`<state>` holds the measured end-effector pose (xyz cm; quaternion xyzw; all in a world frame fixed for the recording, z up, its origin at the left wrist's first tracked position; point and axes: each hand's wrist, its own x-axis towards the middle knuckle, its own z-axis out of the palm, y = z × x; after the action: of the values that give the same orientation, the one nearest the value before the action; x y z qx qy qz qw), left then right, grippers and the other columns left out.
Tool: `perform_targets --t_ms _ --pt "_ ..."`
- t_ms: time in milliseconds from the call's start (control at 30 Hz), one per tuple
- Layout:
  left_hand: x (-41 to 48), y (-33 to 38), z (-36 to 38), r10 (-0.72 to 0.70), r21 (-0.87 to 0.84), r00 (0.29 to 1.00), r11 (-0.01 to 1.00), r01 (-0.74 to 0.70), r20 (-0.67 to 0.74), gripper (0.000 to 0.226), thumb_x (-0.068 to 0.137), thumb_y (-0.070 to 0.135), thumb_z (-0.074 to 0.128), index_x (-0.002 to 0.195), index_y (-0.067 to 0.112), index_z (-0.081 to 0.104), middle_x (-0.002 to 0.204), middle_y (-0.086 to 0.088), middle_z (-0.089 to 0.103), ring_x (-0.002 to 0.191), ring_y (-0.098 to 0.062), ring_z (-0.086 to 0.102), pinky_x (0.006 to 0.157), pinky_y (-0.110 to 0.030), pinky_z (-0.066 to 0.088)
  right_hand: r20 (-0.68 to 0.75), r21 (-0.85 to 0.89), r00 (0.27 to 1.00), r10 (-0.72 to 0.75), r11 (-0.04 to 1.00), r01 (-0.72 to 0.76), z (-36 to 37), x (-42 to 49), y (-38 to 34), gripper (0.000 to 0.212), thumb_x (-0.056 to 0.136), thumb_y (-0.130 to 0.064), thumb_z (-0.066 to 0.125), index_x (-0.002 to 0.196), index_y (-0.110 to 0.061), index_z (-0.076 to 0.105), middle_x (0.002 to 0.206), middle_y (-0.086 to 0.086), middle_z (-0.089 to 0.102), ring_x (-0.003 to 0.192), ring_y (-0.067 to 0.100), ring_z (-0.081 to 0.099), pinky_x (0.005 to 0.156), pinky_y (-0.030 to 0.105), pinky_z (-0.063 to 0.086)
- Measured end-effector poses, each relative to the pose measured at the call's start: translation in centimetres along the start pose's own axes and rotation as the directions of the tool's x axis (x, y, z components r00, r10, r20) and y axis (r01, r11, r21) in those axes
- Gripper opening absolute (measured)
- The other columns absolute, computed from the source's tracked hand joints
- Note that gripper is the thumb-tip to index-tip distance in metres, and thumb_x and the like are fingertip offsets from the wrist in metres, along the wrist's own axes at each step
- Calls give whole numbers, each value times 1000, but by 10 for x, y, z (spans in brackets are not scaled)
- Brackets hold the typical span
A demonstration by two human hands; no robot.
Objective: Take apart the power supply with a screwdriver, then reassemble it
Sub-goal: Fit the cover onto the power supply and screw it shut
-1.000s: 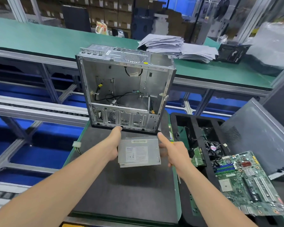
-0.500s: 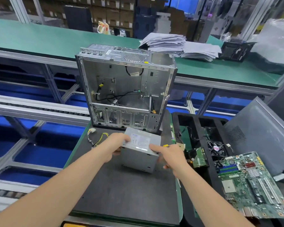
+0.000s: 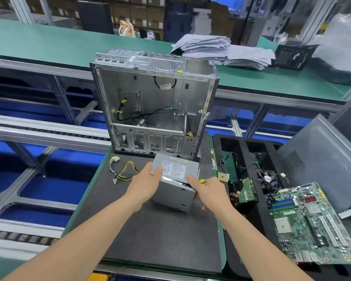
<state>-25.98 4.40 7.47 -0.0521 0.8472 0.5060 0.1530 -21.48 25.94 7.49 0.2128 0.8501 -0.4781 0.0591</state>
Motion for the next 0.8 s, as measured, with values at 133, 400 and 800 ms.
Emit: perform_targets --t_ms 133,400,800 --pt "4 -3 -4 -18 -96 994 995 28 104 41 104 60 34 144 58 41 140 21 55 131 -17 50 107 -43 43 -2 75 998 66 995 -65 3 0 3 62 85 -64 71 65 -21 31 43 -13 33 31 13 38 54 33 46" --pt "7 -5 -2 3 -305 994 952 31 113 37 104 40 34 125 48 63 123 22 71 121 -12 62 109 -43 47 -23 125 999 25 992 -22 -4 -1 -1 49 76 -63 80 64 -25 52 56 -7 45 48 17 41 43 26 46" --pt "0 -8 -3 151 -579 951 815 35 269 59 82 8 68 135 31 62 134 8 70 139 -20 50 125 -50 22 214 309 969 -123 950 53 -5 -3 10 88 81 -45 84 154 -57 37 124 -5 71 50 5 55 41 28 40"
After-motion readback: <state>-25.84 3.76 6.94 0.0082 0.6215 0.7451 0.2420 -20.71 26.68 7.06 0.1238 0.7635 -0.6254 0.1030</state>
